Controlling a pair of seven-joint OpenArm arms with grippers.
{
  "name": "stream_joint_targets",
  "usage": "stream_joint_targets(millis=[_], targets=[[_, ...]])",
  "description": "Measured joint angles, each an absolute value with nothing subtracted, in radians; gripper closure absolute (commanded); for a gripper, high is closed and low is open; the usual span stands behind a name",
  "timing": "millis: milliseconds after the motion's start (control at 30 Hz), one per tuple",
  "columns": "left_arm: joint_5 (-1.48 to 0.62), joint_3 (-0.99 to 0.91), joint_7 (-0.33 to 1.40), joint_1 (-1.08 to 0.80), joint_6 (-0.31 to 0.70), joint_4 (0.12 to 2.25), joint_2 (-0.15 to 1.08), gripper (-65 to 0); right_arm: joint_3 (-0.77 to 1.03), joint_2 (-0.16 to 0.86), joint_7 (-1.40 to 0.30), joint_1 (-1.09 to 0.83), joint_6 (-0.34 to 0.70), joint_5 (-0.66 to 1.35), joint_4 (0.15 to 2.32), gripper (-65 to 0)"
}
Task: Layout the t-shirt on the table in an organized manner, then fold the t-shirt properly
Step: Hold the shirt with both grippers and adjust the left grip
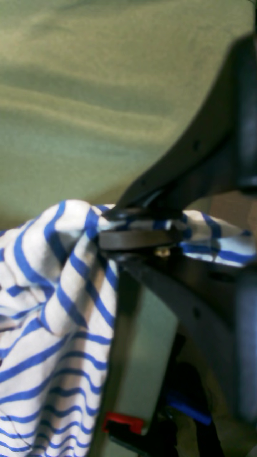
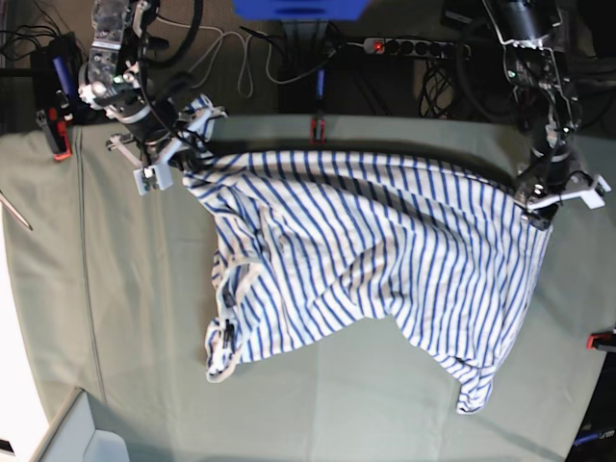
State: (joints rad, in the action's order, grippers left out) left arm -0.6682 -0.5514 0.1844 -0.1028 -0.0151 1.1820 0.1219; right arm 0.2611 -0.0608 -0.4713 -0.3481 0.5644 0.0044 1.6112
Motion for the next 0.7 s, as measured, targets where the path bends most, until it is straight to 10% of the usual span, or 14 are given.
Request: stream_joint_targets(millis=[333,700], targets=[[-0.67,-0.475,0.182,-0.073,-0.011,1.133,0.144,-1.2,0.261,-0.061,-0.471,-0.347,0.564,0.004,1.611,0.0],[-0.675,-0.473,0.191,-0.064,-0.015,1.249,0.138,-0.1,0.259,-0.061,-0.471,-0.346,0.564,0.004,1.611,0.0]])
